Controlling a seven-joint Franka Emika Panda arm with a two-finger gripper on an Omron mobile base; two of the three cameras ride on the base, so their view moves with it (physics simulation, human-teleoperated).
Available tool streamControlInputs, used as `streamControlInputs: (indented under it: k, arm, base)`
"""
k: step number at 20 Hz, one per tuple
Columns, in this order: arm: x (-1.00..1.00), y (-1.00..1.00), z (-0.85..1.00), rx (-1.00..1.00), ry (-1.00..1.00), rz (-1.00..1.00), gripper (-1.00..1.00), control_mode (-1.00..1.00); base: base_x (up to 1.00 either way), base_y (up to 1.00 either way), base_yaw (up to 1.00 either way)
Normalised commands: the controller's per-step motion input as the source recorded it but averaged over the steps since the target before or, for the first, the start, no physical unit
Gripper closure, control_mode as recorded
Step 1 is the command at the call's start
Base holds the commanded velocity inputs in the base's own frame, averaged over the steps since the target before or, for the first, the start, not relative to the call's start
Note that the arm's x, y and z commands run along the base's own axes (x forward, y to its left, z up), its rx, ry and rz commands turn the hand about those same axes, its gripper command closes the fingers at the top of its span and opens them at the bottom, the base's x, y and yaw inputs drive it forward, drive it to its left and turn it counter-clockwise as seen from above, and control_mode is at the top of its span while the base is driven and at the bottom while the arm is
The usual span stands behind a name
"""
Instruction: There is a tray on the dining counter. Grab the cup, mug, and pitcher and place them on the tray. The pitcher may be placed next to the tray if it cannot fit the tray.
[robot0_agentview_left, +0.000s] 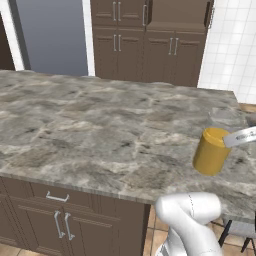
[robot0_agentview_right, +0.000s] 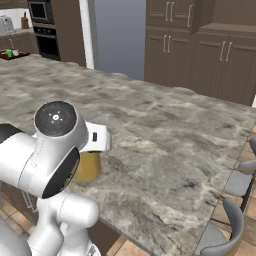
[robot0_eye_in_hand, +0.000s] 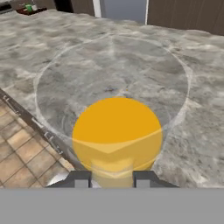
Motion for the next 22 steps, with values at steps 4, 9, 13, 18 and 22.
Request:
streamControlInputs:
  k: [4,9,13,18,22]
  arm:
    - [-0.66,0.03,-0.01,-0.04,-0.09,0.0,1.0,-1.0]
    - [-0.32,0.25,0.0,-0.1,-0.29,0.0,1.0,-1.0]
    - [-0.27,0.4,0.0,-0.01,-0.11,-0.01,1.0,1.0]
    - [0.0,0.0,0.0,0.0,0.0,0.0,1.0,1.0]
    - [0.0,0.0,0.0,0.0,0.0,0.0,1.0,1.0]
  base:
    - [0.0,0.0,0.0]
    - [0.0,0.0,0.0]
    - [-0.03,0.21,-0.01]
    - [-0.06,0.44,-0.01]
    - [-0.02,0.95,-0.11]
